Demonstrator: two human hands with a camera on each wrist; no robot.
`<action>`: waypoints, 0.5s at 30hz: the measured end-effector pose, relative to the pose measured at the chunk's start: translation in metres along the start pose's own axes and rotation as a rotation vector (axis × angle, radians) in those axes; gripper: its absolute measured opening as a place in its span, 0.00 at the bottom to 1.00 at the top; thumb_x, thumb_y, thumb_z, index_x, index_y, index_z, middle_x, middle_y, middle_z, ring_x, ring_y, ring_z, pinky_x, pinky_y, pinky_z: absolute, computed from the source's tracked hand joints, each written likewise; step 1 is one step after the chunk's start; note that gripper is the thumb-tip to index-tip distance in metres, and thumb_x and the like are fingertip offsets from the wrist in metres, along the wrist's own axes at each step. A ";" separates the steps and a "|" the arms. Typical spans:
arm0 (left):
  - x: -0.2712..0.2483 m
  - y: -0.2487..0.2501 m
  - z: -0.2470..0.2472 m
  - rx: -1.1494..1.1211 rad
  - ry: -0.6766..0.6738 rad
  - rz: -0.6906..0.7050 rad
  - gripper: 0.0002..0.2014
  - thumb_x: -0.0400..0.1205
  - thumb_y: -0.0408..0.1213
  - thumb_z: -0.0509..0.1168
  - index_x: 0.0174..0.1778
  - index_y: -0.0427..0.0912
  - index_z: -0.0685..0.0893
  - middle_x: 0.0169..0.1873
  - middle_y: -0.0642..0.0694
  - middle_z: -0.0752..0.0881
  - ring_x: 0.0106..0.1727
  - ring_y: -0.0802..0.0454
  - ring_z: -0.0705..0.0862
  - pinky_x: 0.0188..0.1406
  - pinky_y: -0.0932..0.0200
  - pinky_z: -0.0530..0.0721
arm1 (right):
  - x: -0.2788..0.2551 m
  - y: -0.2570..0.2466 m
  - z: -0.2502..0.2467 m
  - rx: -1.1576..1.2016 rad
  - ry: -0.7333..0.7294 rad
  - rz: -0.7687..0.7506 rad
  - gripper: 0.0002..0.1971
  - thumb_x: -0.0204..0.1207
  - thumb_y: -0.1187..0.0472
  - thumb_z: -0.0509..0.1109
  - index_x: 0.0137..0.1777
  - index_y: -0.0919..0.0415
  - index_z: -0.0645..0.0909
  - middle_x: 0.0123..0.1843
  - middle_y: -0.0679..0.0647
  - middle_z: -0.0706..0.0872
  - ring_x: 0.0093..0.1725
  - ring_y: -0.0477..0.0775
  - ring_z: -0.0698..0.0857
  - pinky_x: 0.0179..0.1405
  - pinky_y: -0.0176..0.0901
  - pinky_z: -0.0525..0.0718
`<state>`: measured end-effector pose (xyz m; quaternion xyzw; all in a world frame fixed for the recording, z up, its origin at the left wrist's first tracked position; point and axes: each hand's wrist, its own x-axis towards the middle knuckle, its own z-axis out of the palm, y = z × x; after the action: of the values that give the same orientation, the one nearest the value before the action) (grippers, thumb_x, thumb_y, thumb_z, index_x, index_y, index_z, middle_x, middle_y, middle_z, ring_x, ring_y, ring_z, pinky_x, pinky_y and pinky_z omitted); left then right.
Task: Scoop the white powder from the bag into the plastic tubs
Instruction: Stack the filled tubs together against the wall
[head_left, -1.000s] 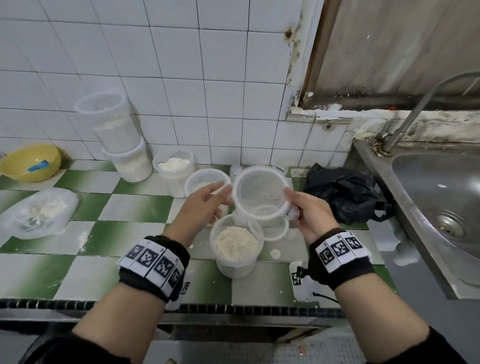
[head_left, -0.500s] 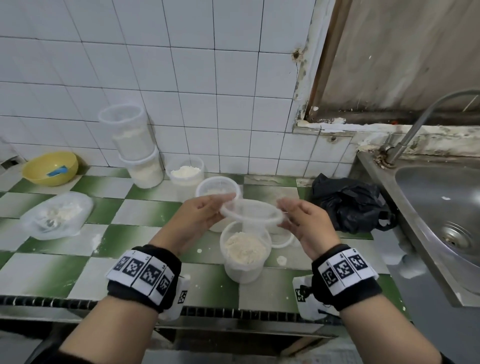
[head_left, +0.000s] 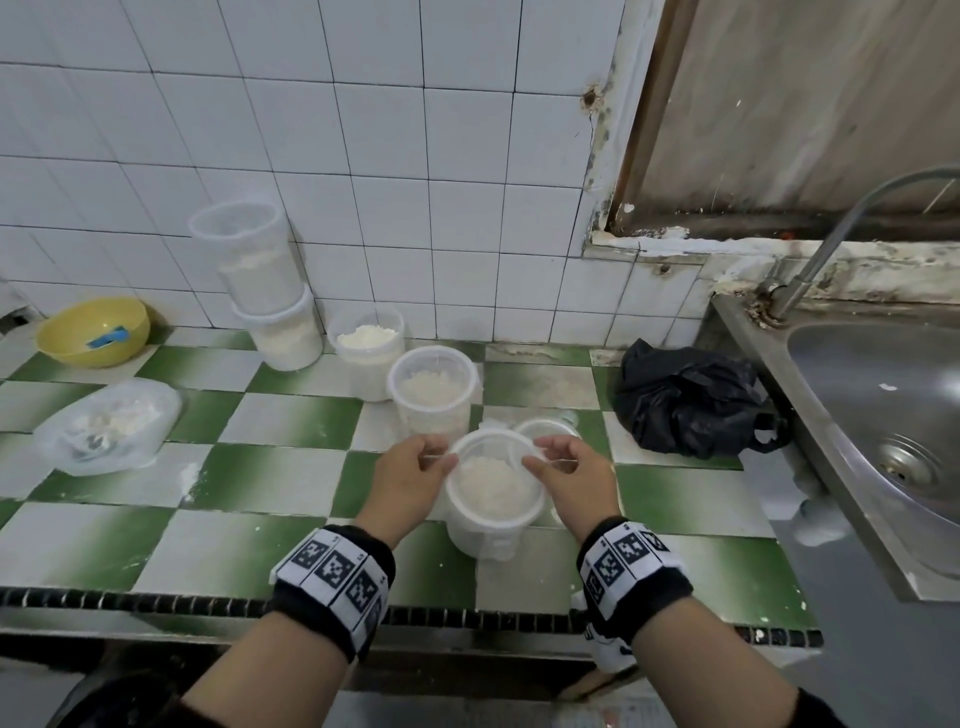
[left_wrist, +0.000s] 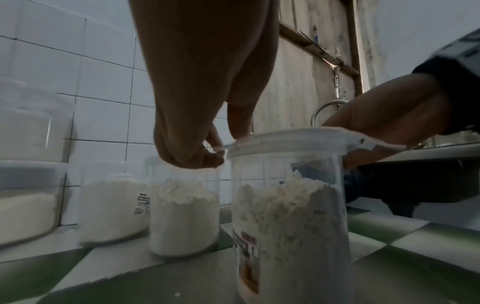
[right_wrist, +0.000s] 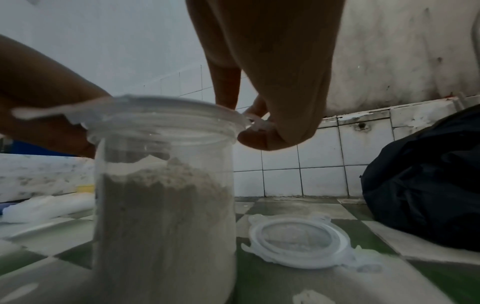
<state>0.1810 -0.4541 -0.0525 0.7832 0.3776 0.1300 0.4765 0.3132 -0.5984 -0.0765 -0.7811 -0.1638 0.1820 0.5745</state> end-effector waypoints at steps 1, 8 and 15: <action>0.000 0.000 0.000 0.030 -0.005 0.014 0.15 0.85 0.39 0.66 0.66 0.41 0.84 0.58 0.49 0.87 0.55 0.55 0.83 0.54 0.66 0.75 | 0.000 0.000 0.000 -0.015 -0.006 -0.001 0.09 0.69 0.62 0.79 0.46 0.51 0.84 0.43 0.48 0.84 0.43 0.48 0.81 0.47 0.36 0.80; -0.001 -0.004 -0.004 0.080 0.017 0.017 0.12 0.86 0.39 0.65 0.63 0.43 0.86 0.53 0.52 0.88 0.53 0.57 0.83 0.52 0.66 0.74 | 0.004 0.004 0.006 -0.037 0.008 0.004 0.08 0.71 0.62 0.77 0.50 0.56 0.85 0.42 0.49 0.87 0.43 0.46 0.84 0.47 0.36 0.83; 0.003 -0.009 -0.005 0.118 0.147 -0.072 0.14 0.78 0.48 0.74 0.36 0.42 0.83 0.38 0.48 0.88 0.40 0.55 0.83 0.35 0.66 0.74 | 0.000 0.004 0.003 -0.183 0.090 0.078 0.09 0.71 0.51 0.77 0.44 0.57 0.87 0.39 0.48 0.87 0.37 0.43 0.82 0.33 0.26 0.72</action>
<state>0.1763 -0.4461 -0.0577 0.7842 0.4464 0.1474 0.4051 0.3116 -0.5968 -0.0812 -0.8434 -0.1233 0.1535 0.4999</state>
